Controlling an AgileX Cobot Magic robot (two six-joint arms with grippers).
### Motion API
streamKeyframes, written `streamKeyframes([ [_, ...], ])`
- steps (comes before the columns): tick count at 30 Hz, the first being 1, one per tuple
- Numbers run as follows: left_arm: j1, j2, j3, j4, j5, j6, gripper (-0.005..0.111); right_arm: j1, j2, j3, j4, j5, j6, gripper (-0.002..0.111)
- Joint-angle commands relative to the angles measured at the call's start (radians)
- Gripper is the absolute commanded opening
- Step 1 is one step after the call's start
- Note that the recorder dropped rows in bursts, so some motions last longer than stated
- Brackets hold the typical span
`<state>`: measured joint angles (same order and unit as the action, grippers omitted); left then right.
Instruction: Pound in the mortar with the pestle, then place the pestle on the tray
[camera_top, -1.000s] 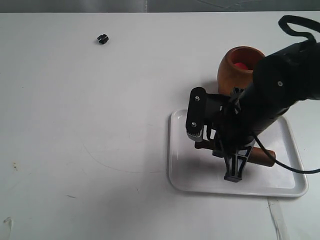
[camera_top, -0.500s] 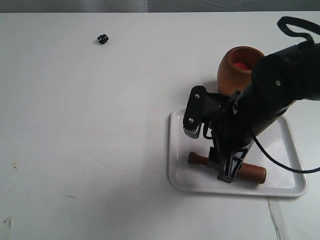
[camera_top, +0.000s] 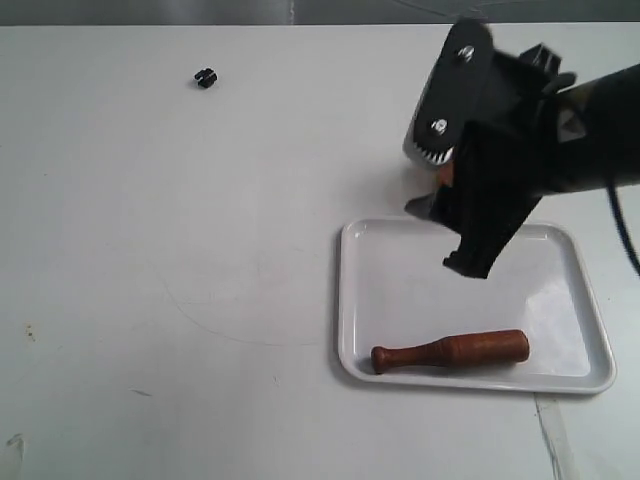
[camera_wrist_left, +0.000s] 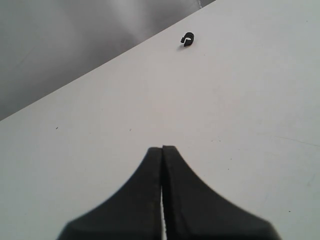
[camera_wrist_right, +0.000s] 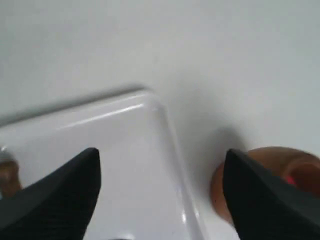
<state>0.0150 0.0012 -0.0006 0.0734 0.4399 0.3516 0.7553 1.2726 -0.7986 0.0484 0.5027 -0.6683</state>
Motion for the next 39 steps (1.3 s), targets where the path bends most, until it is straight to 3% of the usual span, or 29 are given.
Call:
streamKeyframes([
  [1,-0.008,-0.001,0.001,-0.007,-0.003,-0.008,0.000,0.002,-0.152,-0.007,-0.012,-0.077,0.041,0.061],
  [10,-0.008,-0.001,0.001,-0.007,-0.003,-0.008,0.000,0.002,-0.463,-0.007,0.010,-0.111,0.146,0.057],
  [22,-0.008,-0.001,0.001,-0.007,-0.003,-0.008,0.000,0.002,-0.852,-0.007,0.167,-0.014,0.110,0.057],
  [27,-0.008,-0.001,0.001,-0.007,-0.003,-0.008,0.000,0.002,-1.091,-0.007,0.481,0.147,-0.129,0.057],
  [29,-0.008,-0.001,0.001,-0.007,-0.003,-0.008,0.000,0.002,-1.162,-0.007,0.553,0.238,-0.212,0.049],
  [30,-0.008,-0.001,0.001,-0.007,-0.003,-0.008,0.000,0.002,-1.179,-0.007,0.544,0.247,-0.228,0.034],
  [33,-0.008,-0.001,0.001,-0.007,-0.003,-0.008,0.000,0.002,-1.185,-0.007,0.412,0.213,-0.244,0.005],
  [34,-0.008,-0.001,0.001,-0.007,-0.003,-0.008,0.000,0.002,-1.182,-0.007,0.295,0.190,-0.240,0.000],
  [36,-0.008,-0.001,0.001,-0.007,-0.003,-0.008,0.000,0.000,-1.173,0.006,-0.090,0.128,-0.102,0.000],
  [37,-0.008,-0.001,0.001,-0.007,-0.003,-0.008,0.000,-0.002,-1.171,0.038,-0.377,0.071,0.049,0.000],
  [39,-0.008,-0.001,0.001,-0.007,-0.003,-0.008,0.000,-0.002,-1.171,0.103,-0.754,0.061,0.318,0.000],
])
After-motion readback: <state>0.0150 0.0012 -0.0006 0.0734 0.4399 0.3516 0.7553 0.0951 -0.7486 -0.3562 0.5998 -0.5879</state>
